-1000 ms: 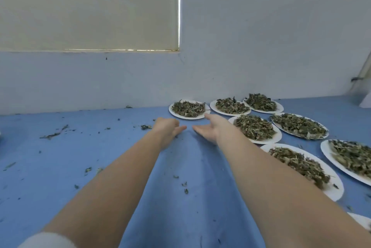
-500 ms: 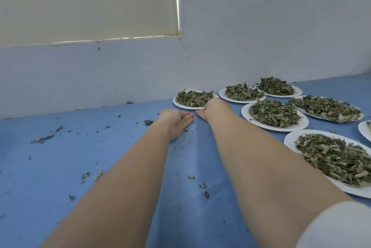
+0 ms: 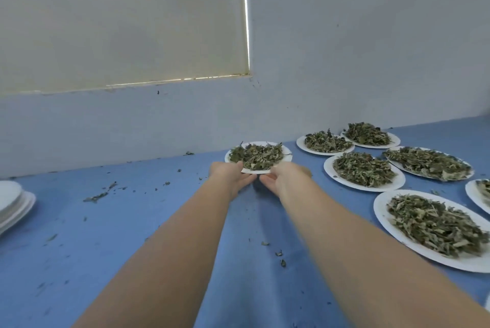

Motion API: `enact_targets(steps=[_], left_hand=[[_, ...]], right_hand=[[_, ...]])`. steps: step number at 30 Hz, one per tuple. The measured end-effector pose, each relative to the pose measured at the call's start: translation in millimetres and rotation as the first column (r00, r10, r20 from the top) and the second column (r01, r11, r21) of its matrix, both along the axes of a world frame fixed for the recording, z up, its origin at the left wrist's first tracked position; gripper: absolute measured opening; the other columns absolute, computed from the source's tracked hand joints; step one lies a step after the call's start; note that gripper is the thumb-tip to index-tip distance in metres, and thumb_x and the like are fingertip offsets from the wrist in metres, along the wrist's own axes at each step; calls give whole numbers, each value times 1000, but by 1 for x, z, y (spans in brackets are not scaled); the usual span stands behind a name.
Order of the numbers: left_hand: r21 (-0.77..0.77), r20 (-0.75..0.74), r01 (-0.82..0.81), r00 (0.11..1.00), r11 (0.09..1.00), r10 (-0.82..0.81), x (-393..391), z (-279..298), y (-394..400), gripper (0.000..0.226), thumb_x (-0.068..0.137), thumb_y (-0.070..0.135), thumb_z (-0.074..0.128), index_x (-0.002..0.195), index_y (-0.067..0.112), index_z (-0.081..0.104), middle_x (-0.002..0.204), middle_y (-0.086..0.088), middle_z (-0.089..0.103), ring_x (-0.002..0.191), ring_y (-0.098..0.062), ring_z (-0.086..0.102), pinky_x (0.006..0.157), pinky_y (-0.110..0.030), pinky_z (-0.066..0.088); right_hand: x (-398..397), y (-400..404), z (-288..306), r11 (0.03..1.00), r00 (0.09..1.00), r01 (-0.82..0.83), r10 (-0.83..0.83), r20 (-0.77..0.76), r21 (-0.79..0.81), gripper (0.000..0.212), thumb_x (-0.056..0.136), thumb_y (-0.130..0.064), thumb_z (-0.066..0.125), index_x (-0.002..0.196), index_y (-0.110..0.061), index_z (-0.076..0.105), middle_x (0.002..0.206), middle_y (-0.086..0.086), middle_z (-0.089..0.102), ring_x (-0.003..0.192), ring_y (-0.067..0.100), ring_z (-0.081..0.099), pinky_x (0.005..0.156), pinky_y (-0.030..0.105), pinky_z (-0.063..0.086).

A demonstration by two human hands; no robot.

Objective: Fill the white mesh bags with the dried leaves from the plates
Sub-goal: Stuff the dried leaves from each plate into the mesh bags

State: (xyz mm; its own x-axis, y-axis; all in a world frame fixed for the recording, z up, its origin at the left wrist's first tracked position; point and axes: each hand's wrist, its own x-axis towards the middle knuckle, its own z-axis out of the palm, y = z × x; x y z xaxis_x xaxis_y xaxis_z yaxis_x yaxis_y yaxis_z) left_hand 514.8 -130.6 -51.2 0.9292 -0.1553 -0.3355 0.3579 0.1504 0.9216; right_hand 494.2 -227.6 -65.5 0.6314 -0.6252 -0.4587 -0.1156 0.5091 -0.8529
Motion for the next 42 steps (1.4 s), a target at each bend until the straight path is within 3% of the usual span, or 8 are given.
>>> enact_targets(steps=[5, 8, 12, 15, 28, 35, 40, 42], left_hand=[[4, -18, -83, 996, 997, 83, -36, 33, 35, 28, 91, -12, 44, 118, -10, 49, 108, -21, 61, 43, -28, 58, 31, -26, 47], [-26, -31, -120, 992, 992, 119, -71, 47, 57, 29, 92, -12, 41, 120, -11, 47, 111, -20, 60, 39, -27, 59, 32, -26, 48], [-67, -82, -183, 981, 981, 178, -139, 61, 95, 14, 90, -9, 48, 102, -6, 55, 72, -16, 66, 34, -21, 59, 53, -27, 54], [-54, -75, -218, 974, 974, 214, -189, 65, 126, 6, 89, -8, 51, 87, -5, 56, 75, -16, 64, 40, -20, 61, 66, -29, 53], [-135, -125, -212, 973, 968, 195, -319, -3, 184, 7, 90, -6, 52, 97, -8, 52, 69, -17, 59, 37, -18, 59, 41, -24, 52], [-101, -171, -220, 965, 970, 200, -320, -19, 178, 38, 93, -9, 40, 131, -9, 38, 124, -26, 52, 105, -40, 58, 69, -33, 54], [-18, -149, -208, 968, 978, 203, -337, -5, 181, 14, 84, -14, 49, 95, -5, 50, 74, -13, 52, 78, -28, 55, 77, -45, 53], [13, -117, -176, 977, 984, 176, -356, 6, 181, 10, 84, -14, 50, 85, -4, 51, 72, -13, 50, 67, -25, 52, 59, -37, 49]], right_hand=[[-40, 32, 37, 997, 998, -47, 45, 44, 57, 19, 87, 11, 51, 70, 5, 52, 62, 18, 57, 46, 26, 57, 42, 31, 47], [-81, 54, 52, 995, 995, -87, 85, 58, 44, 19, 85, 14, 52, 68, 5, 52, 61, 17, 58, 46, 25, 58, 46, 31, 50], [-142, 87, 66, 986, 984, -165, 162, 74, 31, 16, 84, 12, 56, 69, 7, 54, 59, 16, 59, 45, 25, 60, 63, 33, 57], [-189, 117, 70, 976, 972, -216, 211, 103, 43, 15, 86, 10, 57, 71, 7, 54, 62, 17, 60, 39, 21, 60, 46, 29, 54], [-332, 183, 5, 966, 972, -221, 206, 118, 133, 9, 88, 8, 56, 97, 10, 56, 70, 19, 60, 56, 24, 61, 40, 25, 51], [-330, 183, -8, 981, 982, -187, 185, 35, 56, 6, 90, 12, 49, 92, 11, 54, 70, 19, 57, 57, 26, 60, 62, 32, 52], [-335, 190, -7, 990, 991, -133, 133, -10, -48, 10, 89, 7, 48, 94, 3, 54, 87, 22, 60, 60, 27, 61, 56, 31, 53], [-340, 194, -1, 988, 992, -127, 126, -17, -90, 8, 88, 4, 49, 92, 0, 55, 81, 19, 59, 60, 28, 61, 51, 32, 54]])
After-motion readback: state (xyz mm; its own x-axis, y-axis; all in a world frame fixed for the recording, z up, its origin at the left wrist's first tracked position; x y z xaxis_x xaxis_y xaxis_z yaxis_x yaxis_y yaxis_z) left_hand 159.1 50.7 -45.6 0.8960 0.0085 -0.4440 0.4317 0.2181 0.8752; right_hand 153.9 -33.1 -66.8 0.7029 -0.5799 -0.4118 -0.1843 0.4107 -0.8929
